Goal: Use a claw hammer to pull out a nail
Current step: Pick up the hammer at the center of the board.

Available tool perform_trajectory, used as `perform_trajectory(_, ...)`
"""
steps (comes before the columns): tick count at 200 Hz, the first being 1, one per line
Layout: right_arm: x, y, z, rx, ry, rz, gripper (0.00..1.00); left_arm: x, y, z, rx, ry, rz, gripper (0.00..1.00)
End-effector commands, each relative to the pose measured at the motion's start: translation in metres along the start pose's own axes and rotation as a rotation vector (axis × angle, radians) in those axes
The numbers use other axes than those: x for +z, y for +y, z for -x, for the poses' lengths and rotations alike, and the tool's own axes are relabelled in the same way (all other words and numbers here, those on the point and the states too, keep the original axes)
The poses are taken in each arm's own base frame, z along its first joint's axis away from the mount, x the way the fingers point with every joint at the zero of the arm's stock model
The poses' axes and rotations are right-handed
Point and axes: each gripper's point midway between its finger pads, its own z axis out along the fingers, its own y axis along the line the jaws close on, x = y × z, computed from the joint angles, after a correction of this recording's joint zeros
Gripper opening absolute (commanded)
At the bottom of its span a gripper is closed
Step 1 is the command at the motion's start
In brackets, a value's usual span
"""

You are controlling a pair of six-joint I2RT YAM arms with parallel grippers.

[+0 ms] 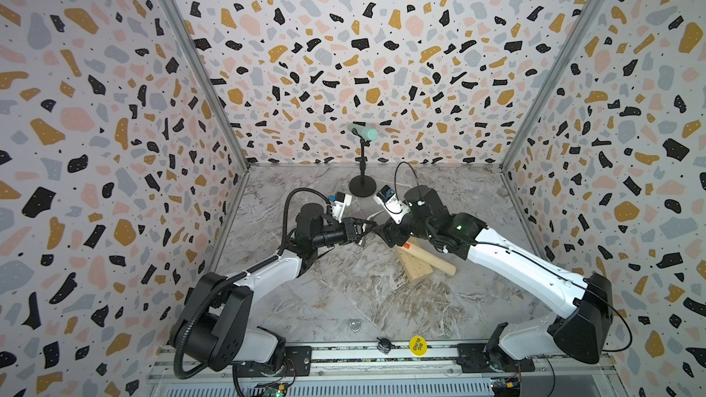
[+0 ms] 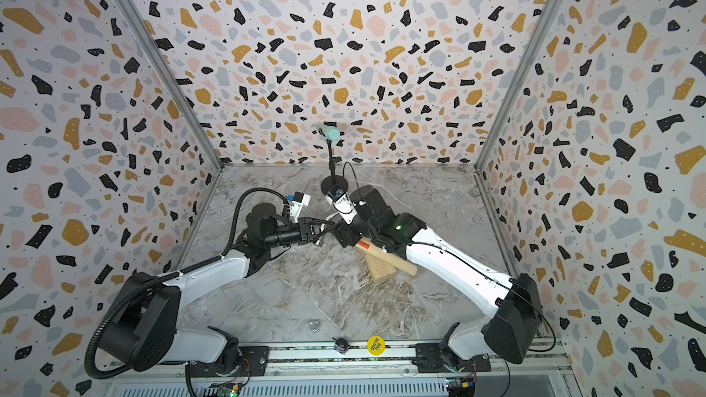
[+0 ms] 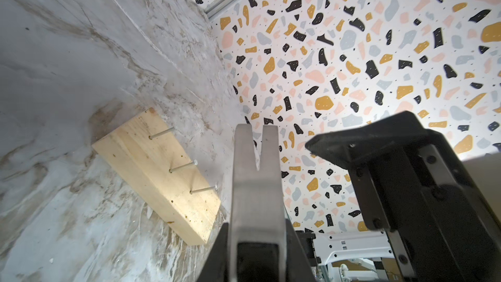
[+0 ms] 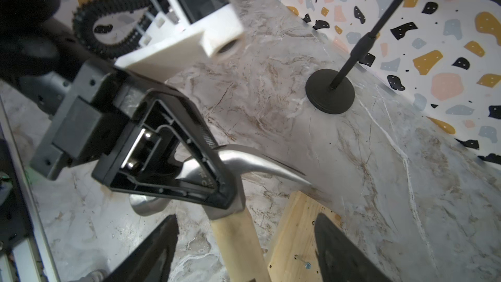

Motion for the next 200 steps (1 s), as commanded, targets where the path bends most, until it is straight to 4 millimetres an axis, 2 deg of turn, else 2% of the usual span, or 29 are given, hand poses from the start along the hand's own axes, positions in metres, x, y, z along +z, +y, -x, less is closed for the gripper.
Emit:
perform_trajectory(1, -0.040, -0.006, 0.037, 0.139, -0.179, 0.066, 0.80, -0.007, -0.058, 0.034, 0.097, -0.132, -0.196, 0.00)
perform_trajectory(43, -0.079, -0.025, 0.052, 0.310, -0.379, 0.125, 0.79, -0.016, -0.073, 0.056, 0.033, -0.261, -0.288, 0.00)
perform_trajectory(79, -0.097, -0.038, 0.048, 0.427, -0.499, 0.129, 0.76, -0.021, -0.072, 0.072, 0.006, -0.359, -0.294, 0.00)
perform_trajectory(117, -0.100, -0.042, 0.034, 0.530, -0.591, 0.146, 0.78, -0.029, -0.072, 0.087, -0.040, -0.459, -0.332, 0.00)
perform_trajectory(146, -0.094, -0.047, 0.019, 0.638, -0.617, 0.170, 0.79, -0.036, -0.069, 0.095, -0.058, -0.529, -0.330, 0.00)
perform_trajectory(200, -0.084, -0.046, 0.005, 0.795, -0.706, 0.368, 0.80, -0.046, -0.075, 0.102, -0.075, -0.623, -0.363, 0.00)
